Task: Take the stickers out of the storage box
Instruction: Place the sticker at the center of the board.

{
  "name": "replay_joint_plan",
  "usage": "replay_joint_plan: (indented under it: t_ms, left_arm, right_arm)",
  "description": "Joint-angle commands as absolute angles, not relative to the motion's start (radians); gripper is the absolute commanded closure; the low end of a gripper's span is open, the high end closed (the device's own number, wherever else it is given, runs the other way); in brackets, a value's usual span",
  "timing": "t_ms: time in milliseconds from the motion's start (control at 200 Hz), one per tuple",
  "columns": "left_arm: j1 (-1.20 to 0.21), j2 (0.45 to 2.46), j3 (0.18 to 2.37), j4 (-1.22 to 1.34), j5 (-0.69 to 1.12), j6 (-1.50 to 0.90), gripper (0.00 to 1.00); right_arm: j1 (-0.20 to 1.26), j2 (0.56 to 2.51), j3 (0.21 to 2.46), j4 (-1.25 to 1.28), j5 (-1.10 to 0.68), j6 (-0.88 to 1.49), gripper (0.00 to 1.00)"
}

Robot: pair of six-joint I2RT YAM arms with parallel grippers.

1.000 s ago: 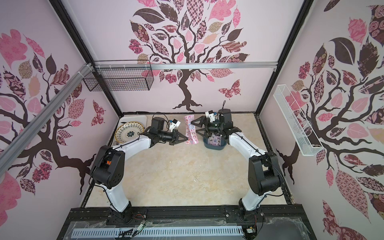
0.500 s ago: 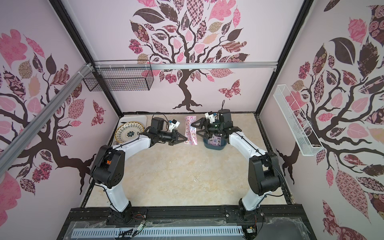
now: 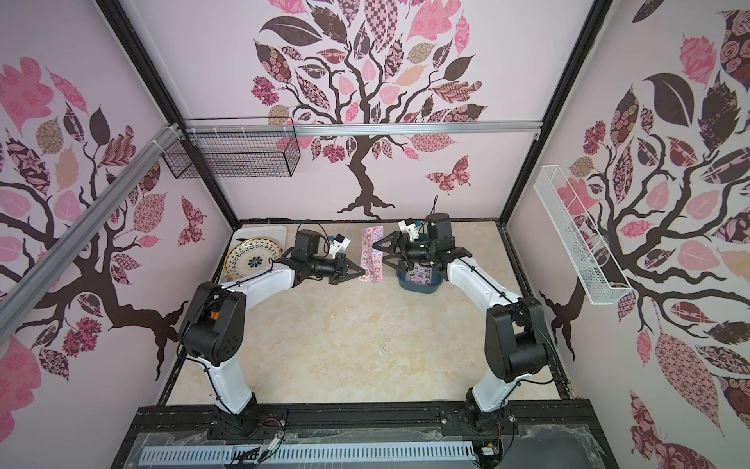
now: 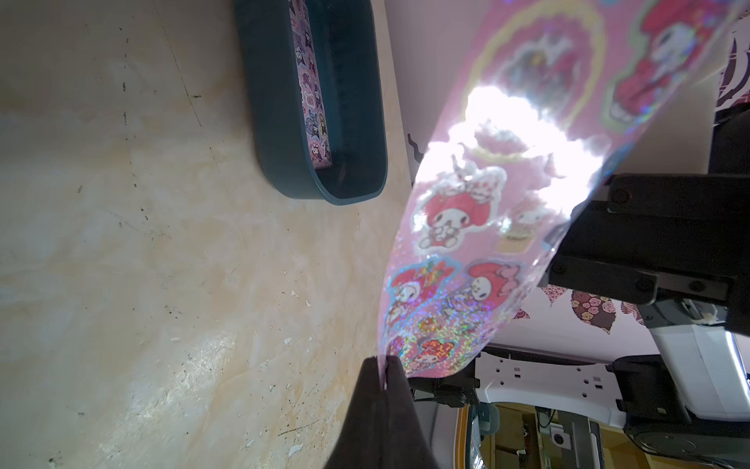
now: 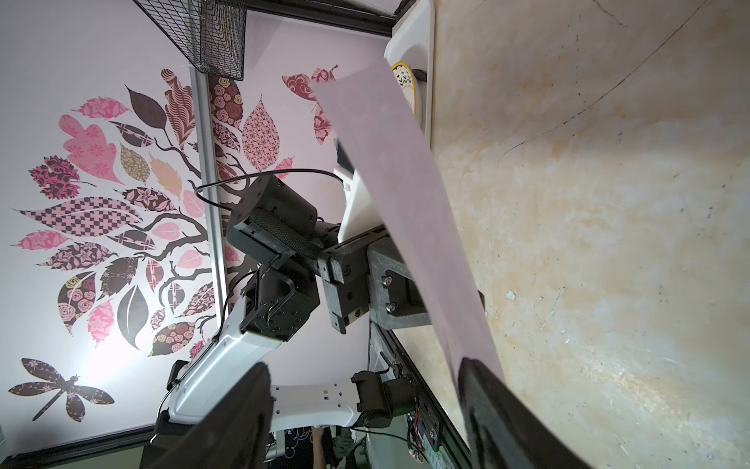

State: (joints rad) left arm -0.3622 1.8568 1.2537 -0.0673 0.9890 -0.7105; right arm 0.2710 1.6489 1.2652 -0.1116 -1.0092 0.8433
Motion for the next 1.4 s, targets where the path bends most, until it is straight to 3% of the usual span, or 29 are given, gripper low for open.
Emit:
replay_joint_plan:
  t_ms: [0, 250, 550, 720, 1145, 1230, 1326, 1396]
  left_arm:
    - [-0.357, 1.871, 1.275, -0.054, 0.999, -0.709, 1.0]
    - [-0.357, 1.858, 1.277, -0.071, 0.995, -0.69, 1.0]
    - [-0.357, 1.85, 1.279, -0.089, 0.991, -0.678, 1.0]
    - [-0.357, 1.851, 1.279, -0.092, 0.994, -0.676, 1.0]
    - [-0.357, 1.853, 1.289, -0.116, 0.987, -0.662, 1.0]
    - [-0.357, 1.848, 1.294, -0.151, 0.964, -0.638, 1.0]
    - [-0.356, 1.846, 1.329, -0.275, 0.894, -0.565, 0.91]
    - [-0.353, 1.842, 1.376, -0.421, 0.804, -0.479, 0.78]
  right_arm:
    - [0.278, 1.608, 1.297, -0.102, -1.025, 0.821, 0.26]
    - [0.279, 1.628, 1.307, -0.208, -0.97, 0.745, 0.39]
    - [0.281, 1.64, 1.326, -0.326, -0.899, 0.66, 0.68]
    - [0.307, 1.66, 1.347, -0.397, -0.842, 0.611, 0.7]
    - [0.313, 1.672, 1.344, -0.413, -0.816, 0.593, 1.0]
    - [0.313, 1.674, 1.347, -0.43, -0.804, 0.58, 1.0]
    - [0.313, 1.677, 1.356, -0.458, -0.778, 0.563, 1.0]
    - [0.312, 1.684, 1.369, -0.486, -0.761, 0.547, 1.0]
